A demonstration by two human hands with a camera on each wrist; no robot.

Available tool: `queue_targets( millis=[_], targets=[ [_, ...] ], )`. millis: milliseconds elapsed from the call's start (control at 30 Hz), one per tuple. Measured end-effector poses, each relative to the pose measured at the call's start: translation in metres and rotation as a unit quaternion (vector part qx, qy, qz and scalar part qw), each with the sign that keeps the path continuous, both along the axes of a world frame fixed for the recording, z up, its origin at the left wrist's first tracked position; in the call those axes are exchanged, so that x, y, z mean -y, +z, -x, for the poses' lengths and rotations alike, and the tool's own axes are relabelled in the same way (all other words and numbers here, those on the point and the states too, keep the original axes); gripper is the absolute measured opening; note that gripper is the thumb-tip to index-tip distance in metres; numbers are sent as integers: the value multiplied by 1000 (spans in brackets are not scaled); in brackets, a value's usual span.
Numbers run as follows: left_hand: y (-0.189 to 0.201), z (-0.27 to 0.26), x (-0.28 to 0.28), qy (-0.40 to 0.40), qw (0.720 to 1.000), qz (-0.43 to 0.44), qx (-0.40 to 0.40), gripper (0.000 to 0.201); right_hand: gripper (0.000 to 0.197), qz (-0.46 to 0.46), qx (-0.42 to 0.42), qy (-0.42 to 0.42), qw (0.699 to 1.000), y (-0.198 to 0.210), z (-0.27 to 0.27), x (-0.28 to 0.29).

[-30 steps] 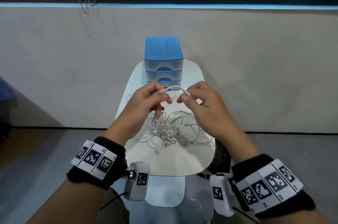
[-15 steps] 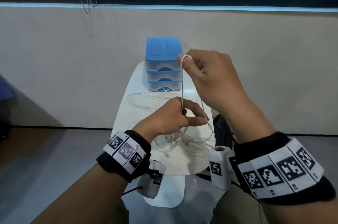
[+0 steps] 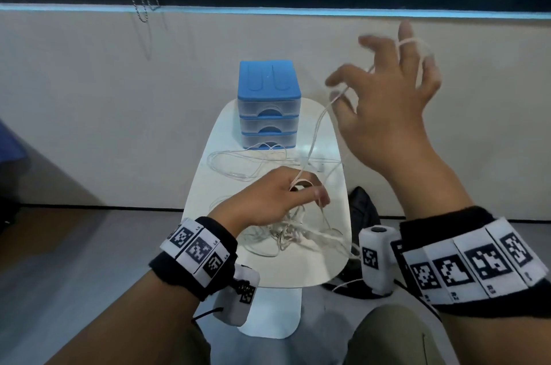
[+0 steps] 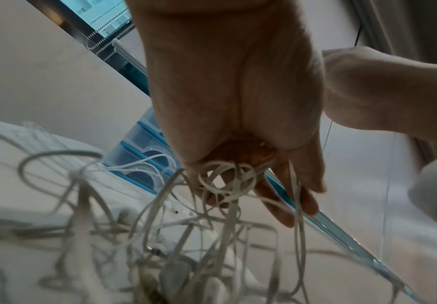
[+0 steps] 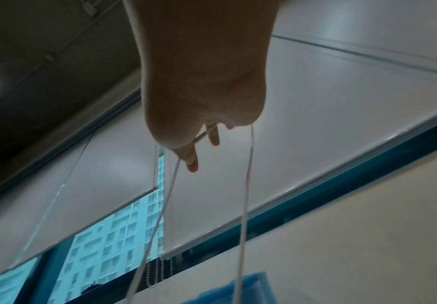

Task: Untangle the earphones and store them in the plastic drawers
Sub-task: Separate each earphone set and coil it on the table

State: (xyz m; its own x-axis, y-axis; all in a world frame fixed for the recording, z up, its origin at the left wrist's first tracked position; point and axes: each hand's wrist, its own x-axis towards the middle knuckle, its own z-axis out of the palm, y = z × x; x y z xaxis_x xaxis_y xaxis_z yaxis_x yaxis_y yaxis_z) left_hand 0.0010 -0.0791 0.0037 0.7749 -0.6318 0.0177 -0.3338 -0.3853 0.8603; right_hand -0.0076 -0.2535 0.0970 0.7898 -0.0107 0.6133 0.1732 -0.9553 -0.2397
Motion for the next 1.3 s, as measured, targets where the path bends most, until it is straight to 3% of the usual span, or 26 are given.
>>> queue_targets(
  millis=[67,133,200,367,500,600,700,800,867,900,967,1033,1133,1200,1300],
  targets=[
    [1,-2,-4,23,1000,16,5,25,16,1,-155,4,988,-11,4,6],
    [1,-6,-7,39,999,17,21,25,29,7,-298,51,953,-25,8,8],
    [0,-11,-10,53,998,3,34,25,32,29,-366,82,927,-36,12,8],
    [1,-14,-13,46,999,4,24,18,27,-123,-307,126,935,-32,12,11],
    [-4,-15,-16,33,997,-50,50,22,35,-153,-190,91,965,-9,13,15],
    [-6,-15,-17,53,997,-30,52,23,41,-201,-145,92,965,2,12,18],
    [-4,-15,-15,76,995,-7,60,26,31,-169,-235,141,947,-5,13,19],
    [-6,-19,-17,113,989,-7,92,24,11,-105,-417,194,882,-12,21,21],
    [-7,-19,-18,111,987,-13,114,18,18,-126,-465,195,854,-11,27,25],
    [-6,-19,-18,102,986,-20,131,16,27,-155,-452,183,859,-11,26,27],
    [-4,-17,-16,85,982,-35,164,14,32,-166,-371,137,903,-13,21,23],
    [-1,-16,-12,80,978,-42,190,15,30,-86,-320,112,937,-18,13,12],
    [2,-15,-9,84,972,-46,214,16,24,23,-347,108,931,-24,6,-1],
    [2,-16,-9,86,972,-38,214,11,28,-14,-325,139,935,-20,5,0],
    [-2,-16,-13,91,973,-50,207,10,27,-216,-205,231,926,-3,10,-2]
  ],
)
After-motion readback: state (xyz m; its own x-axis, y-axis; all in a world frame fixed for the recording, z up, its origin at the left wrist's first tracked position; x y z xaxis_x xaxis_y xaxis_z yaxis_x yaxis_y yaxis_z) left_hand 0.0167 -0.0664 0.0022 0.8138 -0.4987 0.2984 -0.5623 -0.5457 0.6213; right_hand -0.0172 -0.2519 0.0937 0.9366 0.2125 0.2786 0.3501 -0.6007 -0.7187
